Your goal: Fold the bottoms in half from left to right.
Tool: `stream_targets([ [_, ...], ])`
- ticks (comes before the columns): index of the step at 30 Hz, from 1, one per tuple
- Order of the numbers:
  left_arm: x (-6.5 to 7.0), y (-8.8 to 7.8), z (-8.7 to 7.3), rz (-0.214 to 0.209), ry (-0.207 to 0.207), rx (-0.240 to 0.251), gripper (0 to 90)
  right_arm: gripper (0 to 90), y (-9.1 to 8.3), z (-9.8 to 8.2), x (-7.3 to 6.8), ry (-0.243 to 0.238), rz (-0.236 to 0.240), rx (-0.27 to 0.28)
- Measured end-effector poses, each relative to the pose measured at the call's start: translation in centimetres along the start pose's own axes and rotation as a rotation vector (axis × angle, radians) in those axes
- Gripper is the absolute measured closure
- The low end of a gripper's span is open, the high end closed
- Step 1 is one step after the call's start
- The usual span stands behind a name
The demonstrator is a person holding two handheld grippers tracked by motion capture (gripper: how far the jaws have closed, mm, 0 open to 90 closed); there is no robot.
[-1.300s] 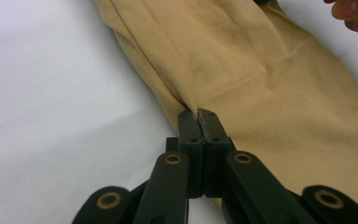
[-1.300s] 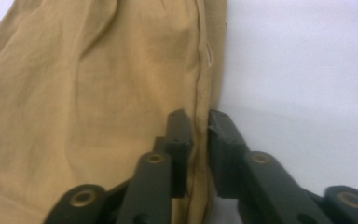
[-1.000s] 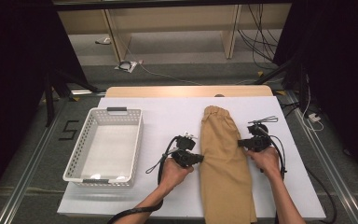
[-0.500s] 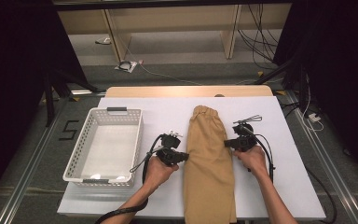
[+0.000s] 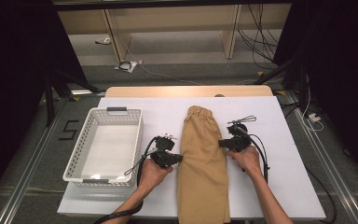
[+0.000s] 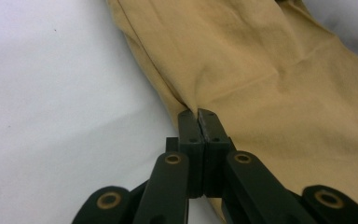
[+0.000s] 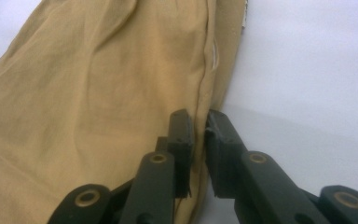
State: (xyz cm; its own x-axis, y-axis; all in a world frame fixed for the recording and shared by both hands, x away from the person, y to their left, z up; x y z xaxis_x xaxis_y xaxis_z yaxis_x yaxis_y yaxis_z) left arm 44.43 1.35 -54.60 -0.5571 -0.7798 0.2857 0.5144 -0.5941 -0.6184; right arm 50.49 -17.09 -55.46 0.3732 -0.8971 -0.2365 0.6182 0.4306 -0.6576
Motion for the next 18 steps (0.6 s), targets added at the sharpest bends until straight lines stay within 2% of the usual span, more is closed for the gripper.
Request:
stream_targets([
  [3,-0.08,-0.03,-0.04,-0.001,-0.007,0.002,89.2,82.5,0.03,0.04,0.0,-0.011,-0.003,0.005],
  [8,-0.12,-0.24,-0.15,0.004,0.012,-0.003,89.2,82.7,0.16,0.1,-0.24,-0.023,-0.013,0.006],
  [13,-0.18,-0.33,-0.24,0.009,0.011,0.001,89.1,82.4,0.39,0.13,-0.59,-0.034,-0.014,0.009],
  [18,-0.29,-0.42,-0.26,0.006,0.009,0.006,89.1,82.1,0.31,0.1,-0.58,-0.02,-0.008,0.015],
])
Point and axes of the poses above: each handheld gripper's, and its own axes: y roughly forward along the jaws, z roughly out of its top, x roughly to its right, the point moved 10 cm from there along y, roughly forward along the jaws, and after that the axes turned 13 degrees about x, right-handed, at the moved point
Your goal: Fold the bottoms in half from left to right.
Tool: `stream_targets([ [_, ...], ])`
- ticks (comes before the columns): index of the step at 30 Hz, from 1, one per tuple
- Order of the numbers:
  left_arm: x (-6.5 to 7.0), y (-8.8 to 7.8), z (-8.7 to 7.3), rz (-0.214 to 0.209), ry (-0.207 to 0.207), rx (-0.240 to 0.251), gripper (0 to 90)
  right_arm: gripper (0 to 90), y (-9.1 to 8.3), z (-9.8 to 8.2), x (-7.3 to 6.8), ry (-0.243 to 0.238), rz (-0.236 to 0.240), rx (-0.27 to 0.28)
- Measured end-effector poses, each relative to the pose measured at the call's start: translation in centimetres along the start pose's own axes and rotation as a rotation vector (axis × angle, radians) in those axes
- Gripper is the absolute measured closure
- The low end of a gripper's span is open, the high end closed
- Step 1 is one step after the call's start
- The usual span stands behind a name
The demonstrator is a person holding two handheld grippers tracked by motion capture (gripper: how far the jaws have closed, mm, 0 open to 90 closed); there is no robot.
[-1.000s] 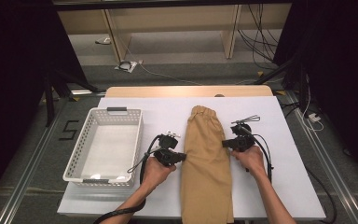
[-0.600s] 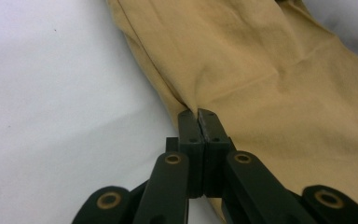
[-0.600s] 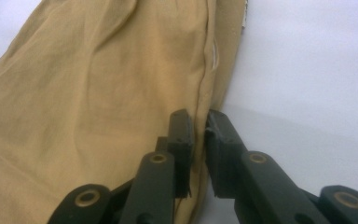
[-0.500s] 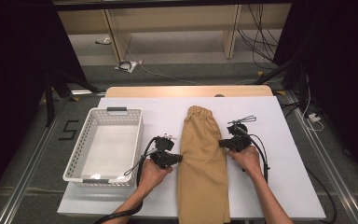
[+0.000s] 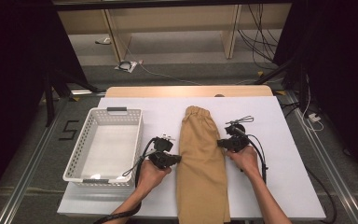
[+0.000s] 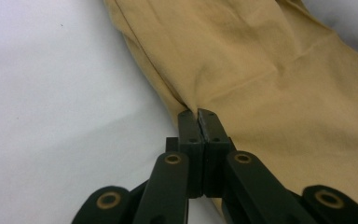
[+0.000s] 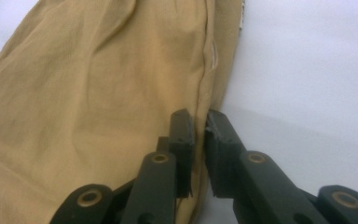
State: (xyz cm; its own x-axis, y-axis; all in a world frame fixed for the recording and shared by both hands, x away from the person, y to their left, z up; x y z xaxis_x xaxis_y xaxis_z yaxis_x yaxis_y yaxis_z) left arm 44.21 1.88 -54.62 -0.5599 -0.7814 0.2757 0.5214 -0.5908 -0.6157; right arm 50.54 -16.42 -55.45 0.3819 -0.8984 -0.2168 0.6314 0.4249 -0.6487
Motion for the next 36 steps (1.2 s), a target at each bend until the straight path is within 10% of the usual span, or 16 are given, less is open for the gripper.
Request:
stream_targets([
  [12,0.0,-0.2,0.1,0.0,-0.006,0.031,85.4,72.5,0.0,-0.1,-0.1,-0.01,-0.004,-0.003],
  [24,0.3,-1.3,2.7,-0.007,-0.078,0.126,40.6,41.2,-1.3,1.2,-0.1,-0.036,0.028,0.079],
  [36,-0.5,-0.4,5.0,0.001,-0.11,0.176,27.0,31.3,-2.2,1.9,0.1,-0.03,0.054,0.123],
])
Point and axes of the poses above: each handheld gripper's, and its own axes: y roughly forward along the jaws, z roughly out of its top, x roughly to its right, the point moved 10 cm from there along y, roughly forward along the jaws, and after that the axes turned 13 degrees about x, right-handed, at the moved point
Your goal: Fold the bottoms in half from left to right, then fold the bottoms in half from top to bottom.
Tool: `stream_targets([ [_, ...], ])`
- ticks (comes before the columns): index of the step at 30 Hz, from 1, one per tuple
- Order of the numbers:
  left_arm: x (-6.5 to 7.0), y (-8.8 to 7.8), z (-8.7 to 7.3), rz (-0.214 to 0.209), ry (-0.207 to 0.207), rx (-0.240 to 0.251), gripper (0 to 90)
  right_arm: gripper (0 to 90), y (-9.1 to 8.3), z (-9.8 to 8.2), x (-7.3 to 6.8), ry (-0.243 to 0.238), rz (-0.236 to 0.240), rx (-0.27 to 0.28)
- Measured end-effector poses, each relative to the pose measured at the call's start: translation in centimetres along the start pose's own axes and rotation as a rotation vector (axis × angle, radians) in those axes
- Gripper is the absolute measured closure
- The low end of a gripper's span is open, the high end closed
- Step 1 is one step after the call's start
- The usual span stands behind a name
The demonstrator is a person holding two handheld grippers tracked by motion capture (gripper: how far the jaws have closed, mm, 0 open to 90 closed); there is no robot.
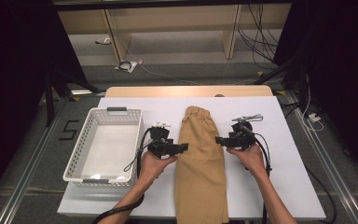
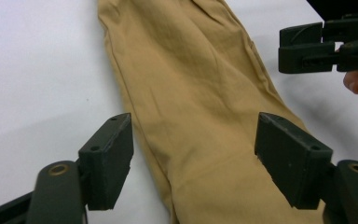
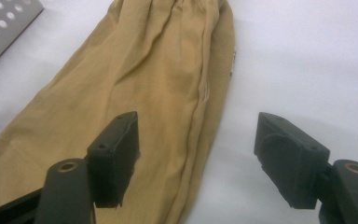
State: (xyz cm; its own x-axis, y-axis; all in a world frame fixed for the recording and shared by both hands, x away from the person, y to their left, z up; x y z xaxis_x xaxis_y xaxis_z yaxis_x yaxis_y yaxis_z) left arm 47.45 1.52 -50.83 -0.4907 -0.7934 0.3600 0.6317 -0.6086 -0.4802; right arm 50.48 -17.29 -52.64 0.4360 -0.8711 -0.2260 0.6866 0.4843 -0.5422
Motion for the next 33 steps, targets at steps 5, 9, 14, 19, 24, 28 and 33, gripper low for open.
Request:
stream_targets([
  [5,-0.3,0.8,0.6,0.005,-0.017,-0.002,23.5,28.9,0.0,0.1,-0.1,-0.004,0.01,0.002],
  [9,-0.8,1.4,0.9,0.025,-0.015,-0.018,22.8,27.8,0.0,0.2,-0.3,-0.006,0.021,0.004],
  [14,-1.4,2.1,1.2,0.042,-0.036,-0.017,22.8,26.9,-0.1,0.3,-0.4,-0.01,0.033,0.01],
  [19,-2.2,3.0,1.2,0.069,-0.045,-0.029,22.8,26.8,-0.1,0.3,-0.5,-0.008,0.037,0.008],
  [24,-3.1,3.8,1.0,0.093,-0.07,-0.052,23.0,26.7,-0.1,0.3,-0.6,-0.002,0.043,0.007],
  [28,-3.1,4.2,0.9,0.085,-0.08,-0.059,23.1,26.8,0.0,0.3,-0.7,0.001,0.044,0.004],
  [33,-3.1,4.9,1.0,0.098,-0.088,-0.064,23.1,26.8,0.0,0.3,-0.6,-0.003,0.042,0.004],
])
Point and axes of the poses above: each handheld gripper's, and its own axes: y roughly forward along the jaws, z roughly out of its top, x roughly to its right, the point moved 10 cm from there along y, roughly forward along the jaws, and after that the axes turned 13 degrees about x, right-handed, at the moved point
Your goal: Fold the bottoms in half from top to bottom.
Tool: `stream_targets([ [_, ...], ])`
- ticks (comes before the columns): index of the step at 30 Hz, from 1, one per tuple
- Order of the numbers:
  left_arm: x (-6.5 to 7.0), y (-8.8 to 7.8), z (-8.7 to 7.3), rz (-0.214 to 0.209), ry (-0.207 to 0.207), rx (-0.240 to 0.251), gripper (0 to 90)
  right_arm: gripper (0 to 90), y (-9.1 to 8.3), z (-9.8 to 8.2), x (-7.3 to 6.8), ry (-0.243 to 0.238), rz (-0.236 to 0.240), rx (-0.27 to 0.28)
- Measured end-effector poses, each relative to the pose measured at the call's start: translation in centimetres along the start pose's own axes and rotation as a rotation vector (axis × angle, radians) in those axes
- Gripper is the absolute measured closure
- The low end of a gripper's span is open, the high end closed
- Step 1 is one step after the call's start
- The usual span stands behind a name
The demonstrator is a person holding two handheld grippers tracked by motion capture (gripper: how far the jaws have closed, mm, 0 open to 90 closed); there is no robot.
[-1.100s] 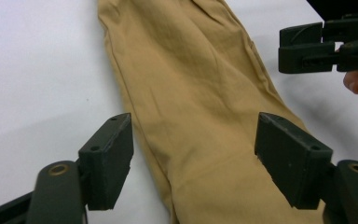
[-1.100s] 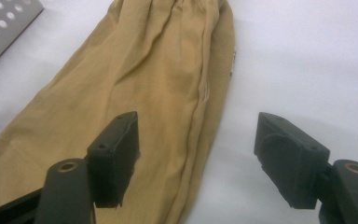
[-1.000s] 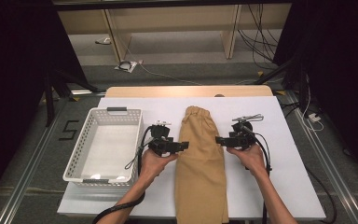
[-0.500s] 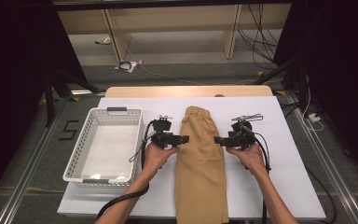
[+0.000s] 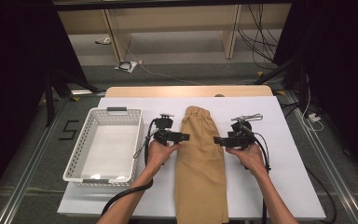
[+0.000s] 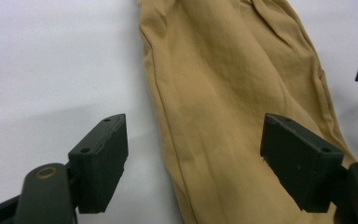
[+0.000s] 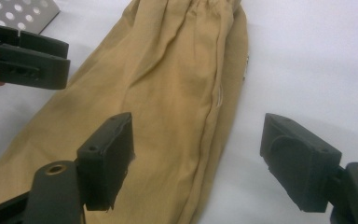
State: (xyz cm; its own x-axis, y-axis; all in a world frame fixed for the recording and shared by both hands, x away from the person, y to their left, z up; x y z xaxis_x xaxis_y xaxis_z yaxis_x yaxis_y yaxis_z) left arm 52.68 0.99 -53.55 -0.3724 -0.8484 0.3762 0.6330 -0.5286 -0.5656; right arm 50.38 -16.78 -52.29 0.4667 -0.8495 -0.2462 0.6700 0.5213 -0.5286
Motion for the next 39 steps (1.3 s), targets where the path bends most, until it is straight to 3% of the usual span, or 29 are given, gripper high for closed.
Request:
stream_targets([
  [11,-0.7,1.0,0.2,0.017,-0.013,-0.015,24.4,26.8,0.1,-0.3,-0.1,-0.008,-0.002,-0.013],
  [14,-0.9,1.0,0.2,0.017,-0.042,-0.012,29.1,26.8,0.1,-0.3,-0.1,-0.008,-0.003,-0.013],
  [17,-0.9,1.2,-0.1,0.018,-0.041,-0.029,32.4,26.8,0.0,-0.3,0.0,-0.005,-0.007,-0.013],
  [21,-1.0,1.3,-0.3,0.031,-0.042,-0.043,41.9,26.8,0.1,-0.4,0.1,-0.009,-0.007,-0.016],
  [28,-0.7,1.6,-0.9,0.017,-0.041,-0.087,61.5,26.9,0.2,-0.4,0.0,-0.015,-0.006,-0.022],
  [39,-0.9,1.5,-0.8,0.03,-0.011,-0.062,85.1,27.1,0.5,-0.6,-0.1,-0.016,-0.008,-0.032],
])
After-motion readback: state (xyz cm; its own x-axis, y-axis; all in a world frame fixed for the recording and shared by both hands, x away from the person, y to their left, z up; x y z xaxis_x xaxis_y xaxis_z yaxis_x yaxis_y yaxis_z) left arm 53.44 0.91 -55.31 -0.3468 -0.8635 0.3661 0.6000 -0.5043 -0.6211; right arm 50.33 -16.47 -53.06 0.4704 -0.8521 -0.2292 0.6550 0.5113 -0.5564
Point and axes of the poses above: each handheld gripper's, and its own axes: y roughly forward along the jaws, z roughly out of its top, x roughly to its right, the point moved 10 cm from there along y, roughly forward along the jaws, and after that the axes turned 13 degrees about x, right-handed, at the moved point
